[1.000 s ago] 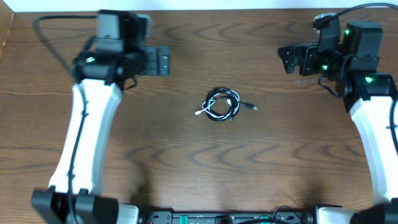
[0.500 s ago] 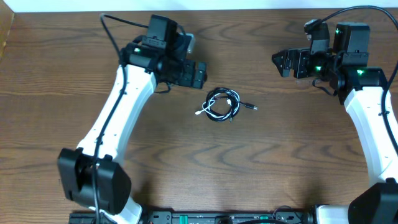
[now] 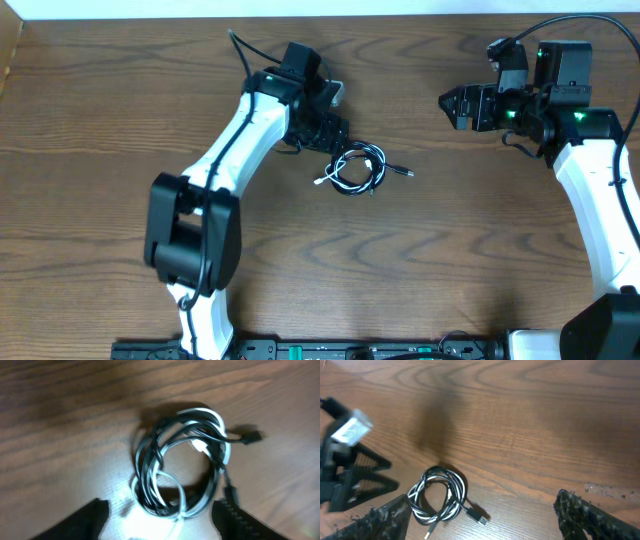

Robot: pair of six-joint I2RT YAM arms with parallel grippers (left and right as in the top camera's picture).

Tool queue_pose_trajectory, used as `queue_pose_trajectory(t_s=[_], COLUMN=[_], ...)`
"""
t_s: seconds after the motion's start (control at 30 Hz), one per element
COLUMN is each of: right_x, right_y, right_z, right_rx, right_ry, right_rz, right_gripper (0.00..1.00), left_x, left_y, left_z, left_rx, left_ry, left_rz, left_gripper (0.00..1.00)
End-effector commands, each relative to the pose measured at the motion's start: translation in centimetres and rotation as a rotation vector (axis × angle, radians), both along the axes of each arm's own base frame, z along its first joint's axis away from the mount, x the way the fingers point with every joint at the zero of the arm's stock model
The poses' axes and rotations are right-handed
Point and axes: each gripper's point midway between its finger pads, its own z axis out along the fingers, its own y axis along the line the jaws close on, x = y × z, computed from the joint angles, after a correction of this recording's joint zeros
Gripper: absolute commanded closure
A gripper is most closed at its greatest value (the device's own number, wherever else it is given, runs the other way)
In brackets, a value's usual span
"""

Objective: Untangle cables
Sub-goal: 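Raise both arms and lower the left gripper onto the cable bundle, then grasp the black and white cable bundle with the left gripper and lift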

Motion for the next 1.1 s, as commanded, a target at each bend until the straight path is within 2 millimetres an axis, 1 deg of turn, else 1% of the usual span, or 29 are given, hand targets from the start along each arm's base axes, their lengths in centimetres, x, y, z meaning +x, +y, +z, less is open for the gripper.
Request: queue_pose_trajectory(t_s=[0.0, 0.03, 0.2, 0.3, 0.4, 0.47, 0.53, 0.63, 0.73, 0.8, 0.93, 1.07], right_x=[0.0, -0.1, -0.3, -0.3, -0.3, -0.3, -0.3, -0.3, -0.3, -0.3, -0.2, -0.2], right_y=[0.1, 0.1, 0.0, 0.0, 0.0, 0.0, 0.0, 0.0, 0.0, -0.1, -0.2, -0.2], right_z=[0.4, 0.3, 0.0, 0.0, 0.0, 0.0, 0.0, 0.0, 0.0, 0.0, -0.1, -0.1], right_rx=[0.007, 0.007, 0.002, 0.002, 0.002, 0.002, 0.002, 0.002, 0.002, 0.001, -0.009, -0.009], right_ry=[0.002, 0.009, 0.022, 0.021, 0.021, 0.021, 0.021, 0.021, 0.021, 0.021, 0.023, 0.022], right_rz=[0.000, 0.000, -0.005, -0.005, -0.005, -0.005, -0.005, -0.005, -0.005, -0.005, -0.014, -0.014], right_gripper=[0.14, 0.14, 0.16, 0.17, 0.17, 0.18, 0.18, 0.18, 0.19, 0.19, 0.20, 0.20], left_x=[0.6, 0.8, 0.9, 1.0, 0.6, 0.4, 0.3, 0.4, 0.7, 0.8, 1.0, 1.0], left_y=[-0.5, -0.8, -1.7, -1.7, -2.1, -2.4, -2.7, -2.8, -2.7, -2.6, -2.5, -2.3], left_z=[-1.7, -2.2, -4.0, -5.2, -6.3, -6.7, -6.7, -6.8, -7.2, -7.5, -7.6, -7.6], left_rx=[-0.011, -0.012, -0.004, 0.027, 0.036, 0.040, 0.040, 0.047, 0.077, 0.091, 0.102, 0.112], left_ry=[0.012, 0.009, 0.013, 0.014, 0.033, 0.040, 0.038, 0.026, 0.010, 0.003, -0.001, 0.003], left_rz=[-0.009, -0.013, -0.031, -0.034, -0.045, -0.055, -0.061, -0.063, -0.040, -0.024, -0.008, 0.015], left_gripper=[0.38, 0.41, 0.41, 0.42, 0.43, 0.43, 0.43, 0.46, 0.51, 0.53, 0.60, 0.64])
